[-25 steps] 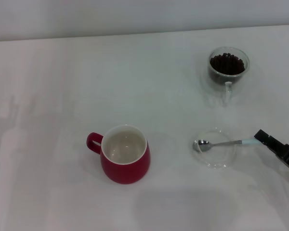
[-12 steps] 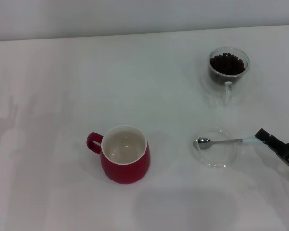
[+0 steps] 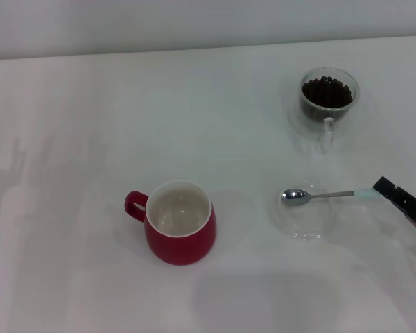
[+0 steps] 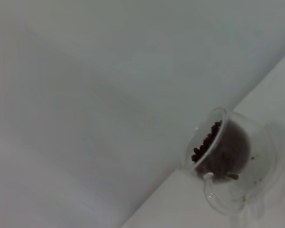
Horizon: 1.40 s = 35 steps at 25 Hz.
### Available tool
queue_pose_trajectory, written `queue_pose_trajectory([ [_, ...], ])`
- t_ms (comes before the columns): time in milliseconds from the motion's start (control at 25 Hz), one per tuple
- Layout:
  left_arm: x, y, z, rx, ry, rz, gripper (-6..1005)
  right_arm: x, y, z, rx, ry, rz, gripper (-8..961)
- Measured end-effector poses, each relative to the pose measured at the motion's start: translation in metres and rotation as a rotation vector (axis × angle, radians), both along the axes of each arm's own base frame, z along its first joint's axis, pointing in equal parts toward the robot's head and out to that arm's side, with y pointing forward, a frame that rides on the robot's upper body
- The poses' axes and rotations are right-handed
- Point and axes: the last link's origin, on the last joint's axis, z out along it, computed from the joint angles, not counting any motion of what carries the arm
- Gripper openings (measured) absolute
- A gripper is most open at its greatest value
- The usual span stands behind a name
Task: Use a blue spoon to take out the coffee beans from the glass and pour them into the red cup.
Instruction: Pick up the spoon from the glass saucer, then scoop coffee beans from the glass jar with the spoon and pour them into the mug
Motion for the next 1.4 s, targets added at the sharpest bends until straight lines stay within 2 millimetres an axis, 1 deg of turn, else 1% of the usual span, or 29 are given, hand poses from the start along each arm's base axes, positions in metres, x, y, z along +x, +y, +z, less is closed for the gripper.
queue_pose_trajectory([
  [200, 0.000, 0.000, 0.001, 0.002, 0.001, -0.001, 775, -0.003, 0.000, 0.006, 0.011, 0.016, 0.027, 145],
  [400, 0.000, 0.000, 0.001, 0.003, 0.001, -0.002, 774, -0.005, 0.000, 0.017, 0.025, 0.047, 0.058, 145],
  [520, -0.001, -0.001, 0.001, 0.003, 0.002, 0.000, 774, -0.010, 0.006, 0.026, 0.057, 0.059, 0.098, 145],
  [560, -0.001, -0.001, 0.001, 0.003, 0.003, 0.000, 774, -0.012, 0.011, 0.028, 0.069, 0.057, 0.115, 145],
  [600, -0.001, -0.001, 0.001, 0.001, 0.004, -0.001, 774, -0.018, 0.024, 0.034, 0.093, 0.049, 0.157, 145],
  [640, -0.001, -0.001, 0.001, 0.001, 0.004, -0.001, 774, -0.018, 0.024, 0.034, 0.093, 0.049, 0.157, 145],
  [760, -0.001, -0.002, 0.001, -0.002, 0.006, -0.002, 774, -0.029, 0.047, 0.045, 0.137, 0.021, 0.226, 145],
  [920, -0.002, -0.003, 0.000, -0.007, 0.007, -0.001, 774, -0.041, 0.080, 0.062, 0.229, -0.048, 0.295, 144],
  [1040, -0.003, -0.005, -0.001, -0.008, 0.006, 0.003, 773, -0.045, 0.101, 0.073, 0.279, -0.118, 0.317, 144],
  [1240, -0.003, -0.007, -0.002, -0.007, 0.003, 0.005, 773, -0.051, 0.124, 0.087, 0.345, -0.271, 0.362, 144],
  [1400, -0.002, -0.008, -0.001, 0.000, 0.001, -0.002, 773, -0.052, 0.133, 0.093, 0.393, -0.407, 0.389, 144],
])
